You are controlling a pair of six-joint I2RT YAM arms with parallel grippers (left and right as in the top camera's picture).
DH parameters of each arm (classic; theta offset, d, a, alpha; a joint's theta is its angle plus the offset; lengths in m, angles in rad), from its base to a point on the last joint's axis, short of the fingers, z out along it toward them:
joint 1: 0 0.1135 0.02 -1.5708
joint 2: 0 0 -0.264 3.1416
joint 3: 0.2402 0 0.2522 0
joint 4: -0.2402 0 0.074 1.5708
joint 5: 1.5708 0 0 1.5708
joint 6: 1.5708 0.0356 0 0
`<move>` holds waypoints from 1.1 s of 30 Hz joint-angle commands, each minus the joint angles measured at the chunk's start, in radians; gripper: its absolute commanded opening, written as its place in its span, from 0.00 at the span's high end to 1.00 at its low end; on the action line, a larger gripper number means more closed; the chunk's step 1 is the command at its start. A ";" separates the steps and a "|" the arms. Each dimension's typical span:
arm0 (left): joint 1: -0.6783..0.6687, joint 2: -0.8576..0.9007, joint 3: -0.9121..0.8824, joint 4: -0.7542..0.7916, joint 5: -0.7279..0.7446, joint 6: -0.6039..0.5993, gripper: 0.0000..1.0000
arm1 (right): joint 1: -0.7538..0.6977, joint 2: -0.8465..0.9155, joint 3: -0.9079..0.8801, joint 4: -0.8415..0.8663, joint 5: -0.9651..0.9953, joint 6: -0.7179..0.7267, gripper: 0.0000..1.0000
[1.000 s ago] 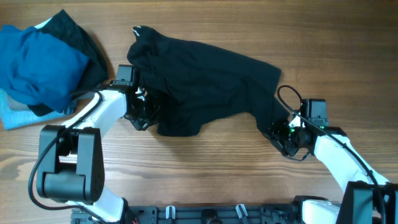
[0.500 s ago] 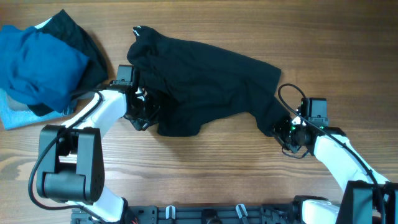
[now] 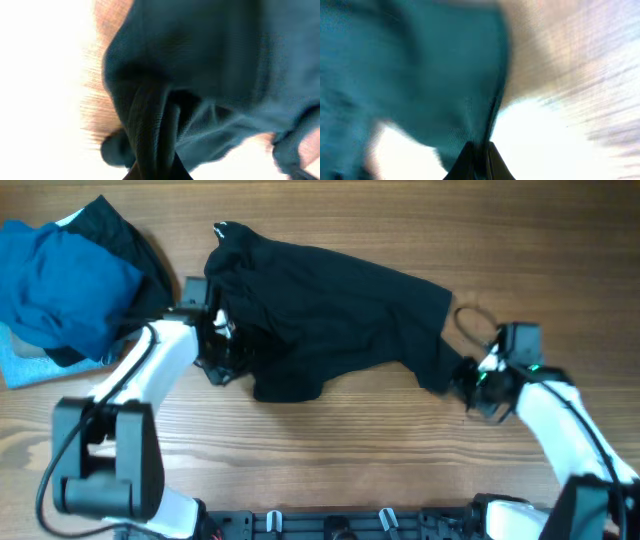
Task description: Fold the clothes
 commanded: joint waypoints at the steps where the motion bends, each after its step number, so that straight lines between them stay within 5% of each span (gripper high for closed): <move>1: 0.052 -0.106 0.162 -0.061 -0.114 0.101 0.96 | -0.040 -0.079 0.258 -0.125 0.090 -0.166 0.96; 11: 0.215 -0.208 0.515 -0.190 -0.076 0.166 0.96 | -0.103 -0.089 0.695 -0.395 0.281 -0.274 0.96; 20: 0.407 -0.343 0.627 -0.188 0.300 0.163 0.96 | -0.209 -0.097 1.038 -0.507 0.249 -0.329 0.96; 26: 0.437 -0.441 0.628 -0.071 0.232 0.163 0.96 | -0.230 -0.100 1.172 -0.457 0.264 -0.329 0.96; 33: 0.371 -0.268 0.628 -0.001 0.184 0.163 0.96 | -0.229 0.043 1.172 -0.423 0.172 -0.356 0.96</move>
